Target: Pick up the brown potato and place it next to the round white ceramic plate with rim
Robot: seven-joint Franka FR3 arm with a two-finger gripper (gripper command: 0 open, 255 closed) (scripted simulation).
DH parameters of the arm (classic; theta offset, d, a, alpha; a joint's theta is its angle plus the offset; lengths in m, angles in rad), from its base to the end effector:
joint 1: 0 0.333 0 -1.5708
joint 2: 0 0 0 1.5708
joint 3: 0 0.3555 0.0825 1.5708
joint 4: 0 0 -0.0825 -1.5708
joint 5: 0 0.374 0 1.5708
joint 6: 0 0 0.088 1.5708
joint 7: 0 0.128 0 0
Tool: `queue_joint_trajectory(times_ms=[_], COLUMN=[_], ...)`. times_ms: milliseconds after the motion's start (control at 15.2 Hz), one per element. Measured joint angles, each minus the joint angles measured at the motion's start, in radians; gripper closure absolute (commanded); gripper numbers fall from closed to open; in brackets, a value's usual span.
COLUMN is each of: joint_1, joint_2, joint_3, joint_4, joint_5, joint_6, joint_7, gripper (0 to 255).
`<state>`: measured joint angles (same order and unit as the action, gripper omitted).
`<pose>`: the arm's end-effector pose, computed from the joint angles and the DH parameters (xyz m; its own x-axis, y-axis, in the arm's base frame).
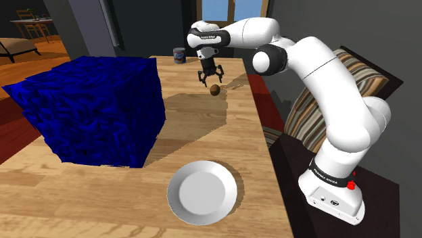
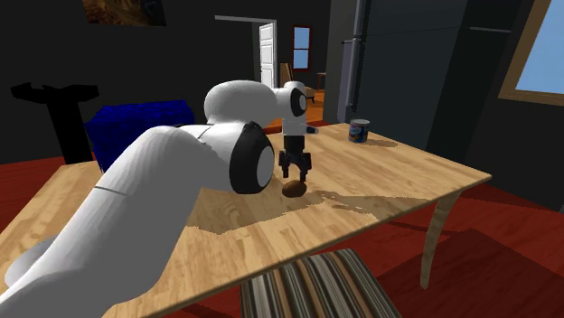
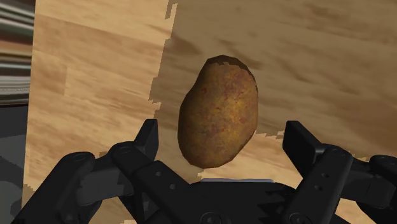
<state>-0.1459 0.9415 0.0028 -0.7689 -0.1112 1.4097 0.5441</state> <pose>0.7539 -0.1253 0.3577 0.7407 -0.6424 -0.1969 -0.5973 -0.7637 0.2449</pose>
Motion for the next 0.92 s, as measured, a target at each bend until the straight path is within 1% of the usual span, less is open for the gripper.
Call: queue_joint_trajectory(times_ms=[264, 330, 528, 792, 858, 924], joint_1=[-0.005, -0.008, -0.009, -0.009, -0.009, -0.009], joint_2=[-0.045, -0.064, -0.067, -0.069, -0.069, -0.069], joint_3=[0.000, 0.000, 0.001, 0.001, 0.001, 0.001], joint_4=[-0.127, -0.175, -0.201, -0.207, -0.207, -0.206], joint_5=[-0.001, -0.001, -0.001, -0.001, -0.001, -0.002], joint_6=[0.082, 0.111, 0.134, 0.138, 0.138, 0.138], joint_7=[0.008, 0.008, 0.011, 0.011, 0.011, 0.011], gripper=[0, 0, 0, 0, 255, 255])
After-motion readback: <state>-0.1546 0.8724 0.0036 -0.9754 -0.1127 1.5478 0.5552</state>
